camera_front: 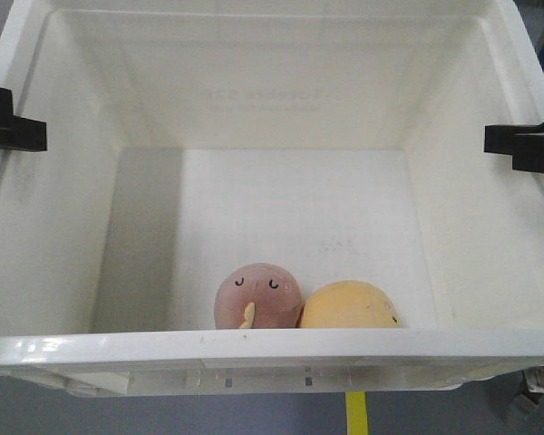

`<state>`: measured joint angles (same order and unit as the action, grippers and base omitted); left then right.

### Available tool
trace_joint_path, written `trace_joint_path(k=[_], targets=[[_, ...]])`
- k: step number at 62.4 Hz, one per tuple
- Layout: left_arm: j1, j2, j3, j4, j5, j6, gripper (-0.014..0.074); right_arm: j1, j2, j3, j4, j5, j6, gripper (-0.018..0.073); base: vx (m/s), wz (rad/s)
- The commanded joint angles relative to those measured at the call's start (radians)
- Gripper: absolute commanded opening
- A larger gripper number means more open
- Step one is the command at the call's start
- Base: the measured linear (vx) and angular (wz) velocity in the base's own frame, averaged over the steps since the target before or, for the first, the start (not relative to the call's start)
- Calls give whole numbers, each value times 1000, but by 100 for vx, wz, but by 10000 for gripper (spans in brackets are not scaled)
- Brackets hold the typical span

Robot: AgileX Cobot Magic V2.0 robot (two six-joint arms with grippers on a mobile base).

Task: Place moving items into box and shelve
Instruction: 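Keep holding the crate level with both grippers during driving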

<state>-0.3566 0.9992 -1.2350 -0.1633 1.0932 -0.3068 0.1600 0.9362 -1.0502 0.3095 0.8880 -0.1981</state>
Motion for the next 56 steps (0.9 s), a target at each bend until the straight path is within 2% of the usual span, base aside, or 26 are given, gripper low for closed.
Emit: trace_joint_path(k=[1,56], targets=[[-3,-22,-52,-29,-149,12,-3,-1,-21,-46,33,-129,-26,-6,53,-2],[-3,-23,-52,-29,-149,12,-3,-1,-21,-46,33,-129,-26,-6,54,-5]])
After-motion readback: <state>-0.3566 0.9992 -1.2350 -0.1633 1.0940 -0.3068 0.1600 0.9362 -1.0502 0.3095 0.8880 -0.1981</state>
